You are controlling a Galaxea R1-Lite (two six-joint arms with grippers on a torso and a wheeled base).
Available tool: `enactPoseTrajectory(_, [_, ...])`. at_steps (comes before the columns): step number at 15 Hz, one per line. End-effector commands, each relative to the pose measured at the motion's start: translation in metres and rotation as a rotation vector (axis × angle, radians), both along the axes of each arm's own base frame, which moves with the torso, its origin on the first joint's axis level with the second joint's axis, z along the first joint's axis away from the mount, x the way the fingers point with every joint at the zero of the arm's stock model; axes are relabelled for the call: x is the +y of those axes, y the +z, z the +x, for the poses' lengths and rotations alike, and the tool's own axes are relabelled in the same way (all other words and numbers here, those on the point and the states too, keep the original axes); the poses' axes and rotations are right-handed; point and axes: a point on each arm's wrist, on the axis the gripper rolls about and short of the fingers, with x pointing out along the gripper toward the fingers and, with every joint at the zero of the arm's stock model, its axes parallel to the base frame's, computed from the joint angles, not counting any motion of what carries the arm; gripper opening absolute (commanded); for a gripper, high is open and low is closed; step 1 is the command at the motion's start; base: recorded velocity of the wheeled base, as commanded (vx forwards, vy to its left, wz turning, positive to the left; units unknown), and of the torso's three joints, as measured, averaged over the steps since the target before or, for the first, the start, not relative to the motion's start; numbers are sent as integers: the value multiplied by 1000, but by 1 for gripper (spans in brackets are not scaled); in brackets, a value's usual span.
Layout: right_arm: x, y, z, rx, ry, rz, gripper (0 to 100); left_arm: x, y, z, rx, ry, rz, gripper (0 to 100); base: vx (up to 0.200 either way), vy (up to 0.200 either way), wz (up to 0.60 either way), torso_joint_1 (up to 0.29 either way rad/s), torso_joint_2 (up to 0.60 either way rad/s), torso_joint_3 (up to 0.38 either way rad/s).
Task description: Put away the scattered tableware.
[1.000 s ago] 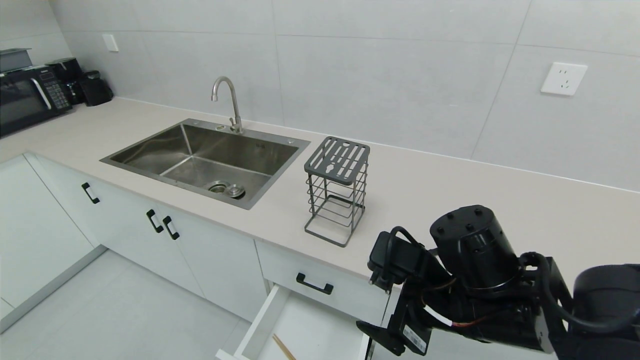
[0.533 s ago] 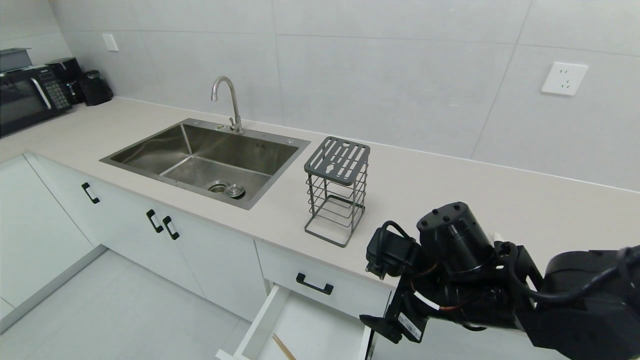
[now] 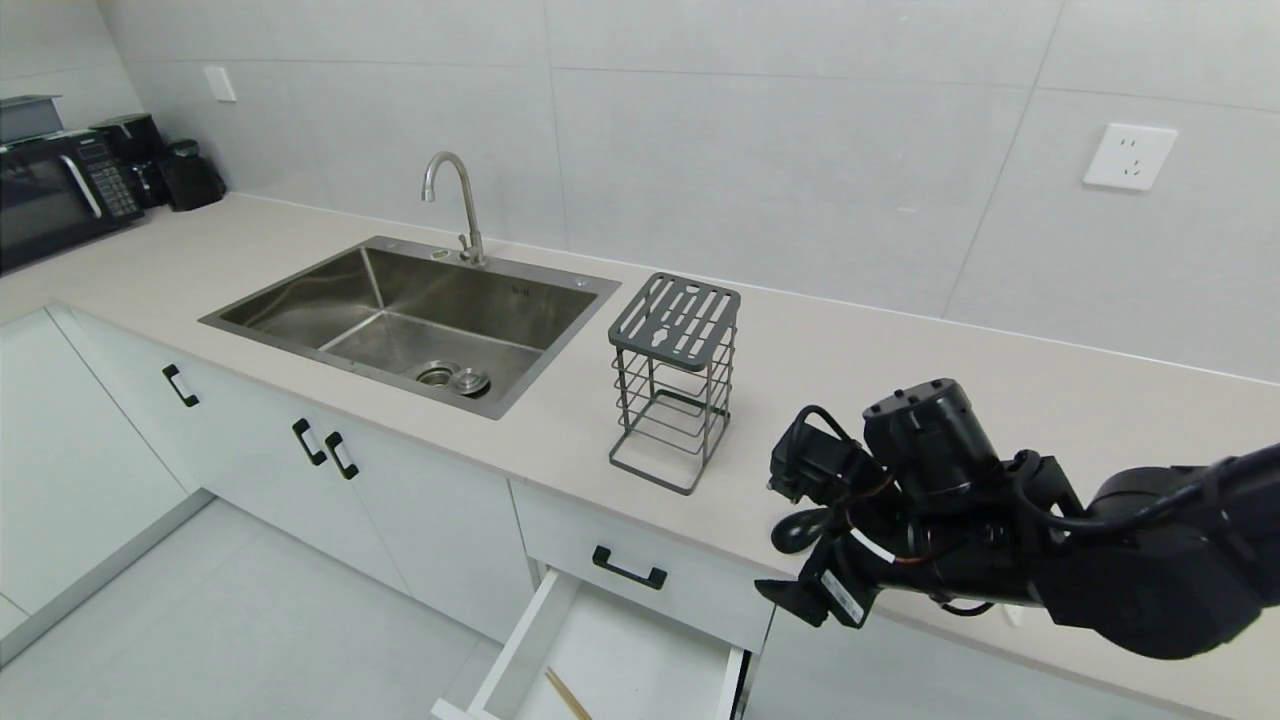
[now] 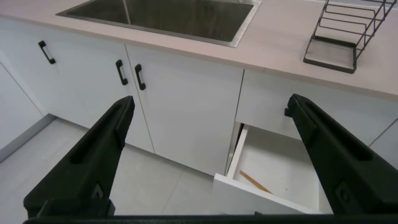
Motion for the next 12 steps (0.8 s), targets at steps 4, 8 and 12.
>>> enactPoseTrajectory(4, [-29, 0, 21, -21, -107, 6, 100, 0, 0, 0, 1, 1, 0, 100, 0, 0, 0, 0, 0, 0])
enactPoseTrajectory(8, [-49, -20, 42, 21, -178, -38, 100, 0, 0, 0, 1, 1, 0, 100, 0, 0, 0, 0, 0, 0])
enactPoseTrajectory(12, [-56, -35, 54, 35, -167, -90, 100, 0, 0, 0, 1, -1, 0, 100, 0, 0, 0, 0, 0, 0])
